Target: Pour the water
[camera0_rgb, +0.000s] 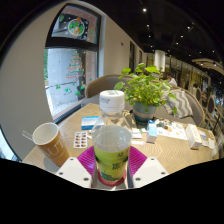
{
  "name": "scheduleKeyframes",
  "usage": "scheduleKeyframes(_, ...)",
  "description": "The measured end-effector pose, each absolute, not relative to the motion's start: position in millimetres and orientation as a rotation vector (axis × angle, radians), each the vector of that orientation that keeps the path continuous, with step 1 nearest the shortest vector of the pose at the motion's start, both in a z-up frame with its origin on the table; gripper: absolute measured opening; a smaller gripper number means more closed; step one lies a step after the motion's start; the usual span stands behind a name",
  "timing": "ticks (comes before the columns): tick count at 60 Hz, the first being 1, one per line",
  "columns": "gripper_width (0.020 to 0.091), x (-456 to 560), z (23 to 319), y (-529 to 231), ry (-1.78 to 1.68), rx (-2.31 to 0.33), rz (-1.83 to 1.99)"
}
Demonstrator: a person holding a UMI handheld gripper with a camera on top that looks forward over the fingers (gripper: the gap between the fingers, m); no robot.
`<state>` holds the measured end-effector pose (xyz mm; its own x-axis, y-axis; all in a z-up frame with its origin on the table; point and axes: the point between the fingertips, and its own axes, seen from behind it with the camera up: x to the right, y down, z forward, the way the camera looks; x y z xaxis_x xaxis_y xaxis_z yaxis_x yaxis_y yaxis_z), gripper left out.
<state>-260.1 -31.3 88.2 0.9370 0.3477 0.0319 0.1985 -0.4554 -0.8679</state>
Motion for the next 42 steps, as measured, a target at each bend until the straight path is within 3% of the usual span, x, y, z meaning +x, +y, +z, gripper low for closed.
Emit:
scheduleKeyframes(5, 0.0414, -257.4, 69.1, -33.2, -0.359, -2.083, 0.199)
scheduleKeyframes(10, 0.0424, -257.7, 71.8, -34.2, -0.34, -2.036, 0.208)
scheduleKeyframes(19, 0.0534, -253.8, 69.3, -36.3, -0.297, -2.059, 0.216)
scheduleKeyframes(21, 0.061, -251.4, 63.8, -39.7, -0.286, -2.101, 0.214)
scheduleKeyframes(24, 0.0829, -248.8, 62.8, -45.8, -0.267, -2.141, 0.217)
scheduleKeyframes(25, 0.087, -247.6, 62.7, -47.8, -0.262, -2.15, 0.214)
scheduleKeyframes(27, 0.0828, -244.1, 66.0, -54.8, -0.248, -2.167, 0.202)
scheduleKeyframes(31, 0.0862, -234.3, 77.5, -72.0, -0.221, -2.198, 0.162)
scheduleKeyframes(42, 0.0853, -216.5, 127.8, -146.3, -0.167, -2.277, 0.071)
